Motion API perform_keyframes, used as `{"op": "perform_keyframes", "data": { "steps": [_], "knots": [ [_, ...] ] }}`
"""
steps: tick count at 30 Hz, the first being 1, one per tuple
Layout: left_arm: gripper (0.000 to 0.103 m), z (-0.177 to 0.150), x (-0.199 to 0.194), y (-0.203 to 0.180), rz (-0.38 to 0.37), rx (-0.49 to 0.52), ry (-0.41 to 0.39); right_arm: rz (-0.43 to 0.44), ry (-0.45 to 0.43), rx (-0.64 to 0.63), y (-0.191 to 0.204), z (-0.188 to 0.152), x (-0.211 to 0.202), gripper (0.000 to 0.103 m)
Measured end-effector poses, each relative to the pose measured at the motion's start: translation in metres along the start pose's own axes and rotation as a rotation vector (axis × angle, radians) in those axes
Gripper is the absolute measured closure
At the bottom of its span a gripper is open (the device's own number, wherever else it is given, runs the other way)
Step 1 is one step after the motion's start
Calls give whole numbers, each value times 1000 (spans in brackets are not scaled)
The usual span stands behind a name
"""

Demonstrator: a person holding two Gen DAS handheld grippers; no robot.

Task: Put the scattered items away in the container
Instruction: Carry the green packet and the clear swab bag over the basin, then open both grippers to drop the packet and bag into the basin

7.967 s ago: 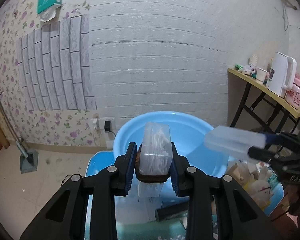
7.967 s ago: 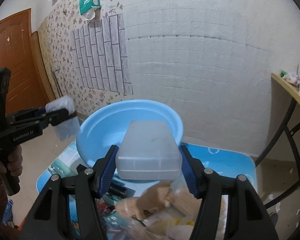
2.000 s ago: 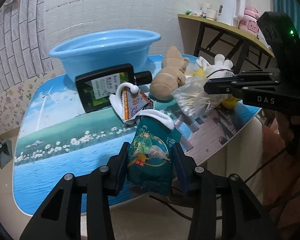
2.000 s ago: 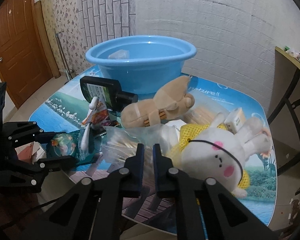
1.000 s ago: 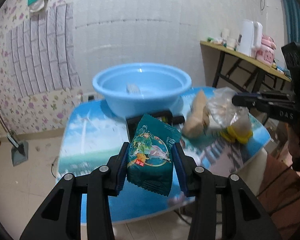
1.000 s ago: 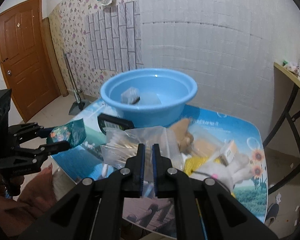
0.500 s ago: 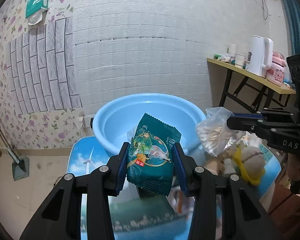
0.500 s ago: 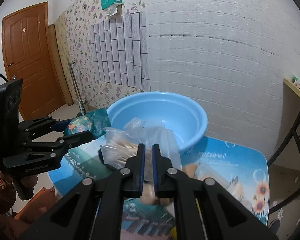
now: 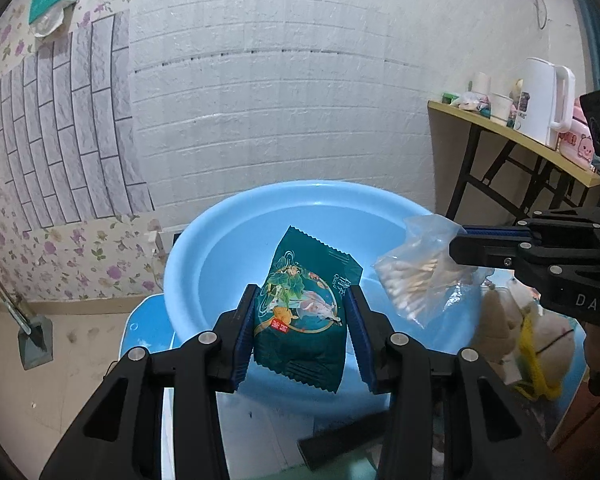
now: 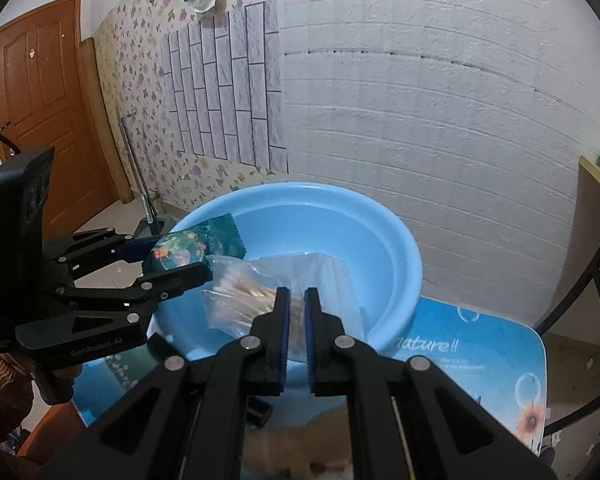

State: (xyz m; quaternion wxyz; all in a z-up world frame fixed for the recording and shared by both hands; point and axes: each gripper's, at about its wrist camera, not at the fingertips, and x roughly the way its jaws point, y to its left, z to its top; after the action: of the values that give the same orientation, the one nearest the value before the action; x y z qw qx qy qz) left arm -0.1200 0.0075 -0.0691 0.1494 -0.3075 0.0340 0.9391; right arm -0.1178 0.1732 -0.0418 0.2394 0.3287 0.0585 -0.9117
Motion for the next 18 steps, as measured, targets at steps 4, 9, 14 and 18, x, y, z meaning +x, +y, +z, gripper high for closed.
{"op": "perform_keyframes", "data": {
  "steps": [4,9,14,18],
  "knots": [
    [61,-1,12,4,-8,-9,16,1,26,3,-2,1,14,96],
    [60,-4,22,4,-18,-16,34,0,55,11,-5,-2,27,96],
    [60,-7,24,4,-30,-15,34,-3,59,12,-4,-5,29,95],
    [47,-7,21,2,-30,-11,30,1,64,-1,-2,-6,27,95]
  ]
}}
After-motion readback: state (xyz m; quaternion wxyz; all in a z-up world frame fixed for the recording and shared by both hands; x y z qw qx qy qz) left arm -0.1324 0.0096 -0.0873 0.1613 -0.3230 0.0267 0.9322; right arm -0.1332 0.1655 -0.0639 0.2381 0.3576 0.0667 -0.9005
